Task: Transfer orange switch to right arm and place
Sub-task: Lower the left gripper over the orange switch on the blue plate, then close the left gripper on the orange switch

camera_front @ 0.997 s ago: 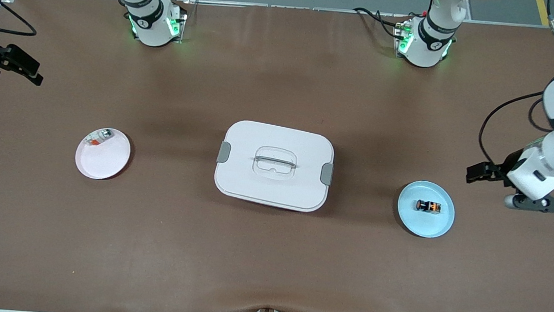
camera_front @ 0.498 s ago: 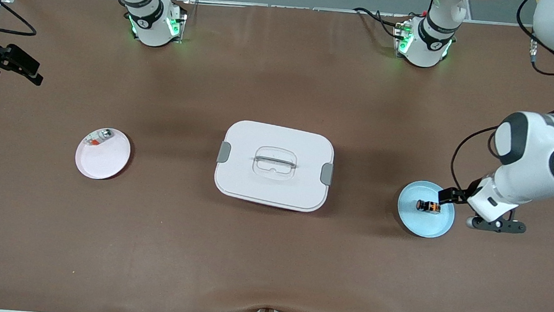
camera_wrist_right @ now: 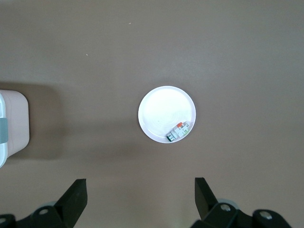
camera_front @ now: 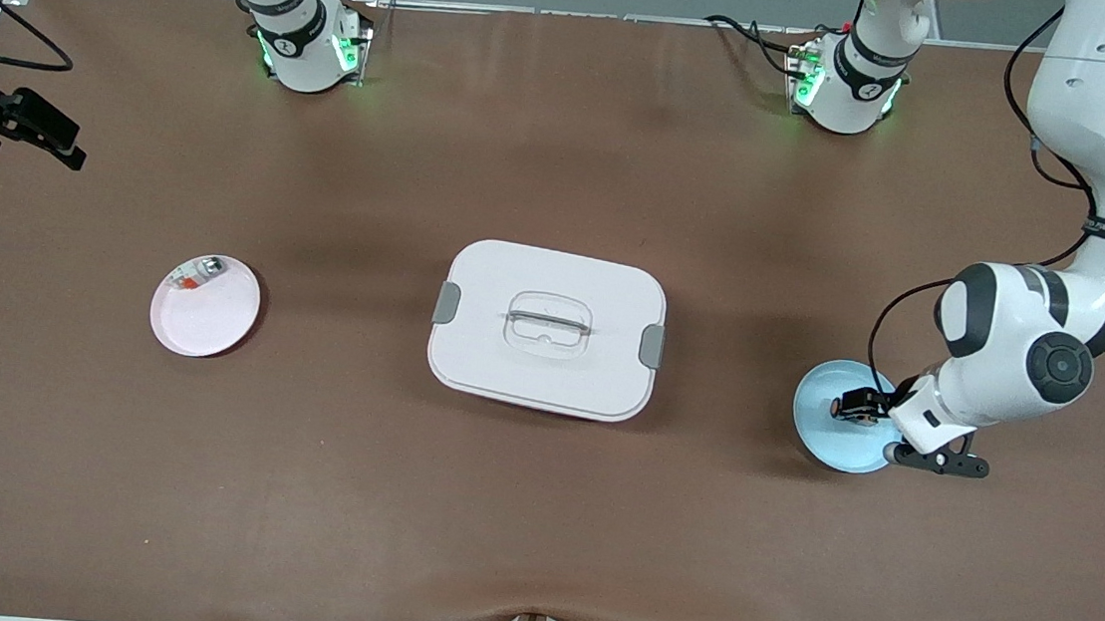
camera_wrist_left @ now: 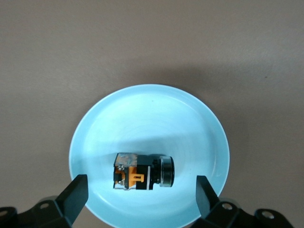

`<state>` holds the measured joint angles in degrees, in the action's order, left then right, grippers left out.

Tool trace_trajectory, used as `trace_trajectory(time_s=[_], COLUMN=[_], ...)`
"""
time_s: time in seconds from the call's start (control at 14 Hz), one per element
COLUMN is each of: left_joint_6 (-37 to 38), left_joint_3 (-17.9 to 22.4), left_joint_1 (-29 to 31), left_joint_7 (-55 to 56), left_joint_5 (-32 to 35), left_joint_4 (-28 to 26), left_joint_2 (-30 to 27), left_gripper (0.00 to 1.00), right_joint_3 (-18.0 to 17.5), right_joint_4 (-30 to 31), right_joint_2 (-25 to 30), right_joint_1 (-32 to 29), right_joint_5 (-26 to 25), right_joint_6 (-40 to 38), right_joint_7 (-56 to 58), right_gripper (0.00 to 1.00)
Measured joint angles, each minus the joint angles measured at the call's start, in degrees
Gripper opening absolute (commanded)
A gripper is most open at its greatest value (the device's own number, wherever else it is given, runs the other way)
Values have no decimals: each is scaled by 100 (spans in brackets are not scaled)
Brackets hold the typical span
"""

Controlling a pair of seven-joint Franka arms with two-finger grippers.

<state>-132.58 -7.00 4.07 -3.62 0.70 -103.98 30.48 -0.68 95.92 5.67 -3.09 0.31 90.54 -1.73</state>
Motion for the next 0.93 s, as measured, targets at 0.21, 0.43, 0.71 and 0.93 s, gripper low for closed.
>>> trace_trajectory(time_s=[0.21,0.43,0.71,0.93], left_joint_6=[-53,-135,-247,-406], left_joint_3=[-4,-6,-10,-12], left_joint_1=[-12,-12,-17,-19], left_joint_7=[-4,-4,-4,-5], left_joint_5=[305,348,351,352], left_joint_4=[-2,-5,-12,-122], left_joint_2=[145,271,416,478], left_gripper=[100,98,96,92], right_joint_3=[0,0,0,0], right_joint_4=[0,0,0,0], right_joint_2=[0,0,0,0], right_joint_1=[0,0,0,0], right_joint_5=[0,0,0,0], right_joint_6=[0,0,0,0], right_joint_7=[0,0,0,0], right_gripper=[100,100,100,100])
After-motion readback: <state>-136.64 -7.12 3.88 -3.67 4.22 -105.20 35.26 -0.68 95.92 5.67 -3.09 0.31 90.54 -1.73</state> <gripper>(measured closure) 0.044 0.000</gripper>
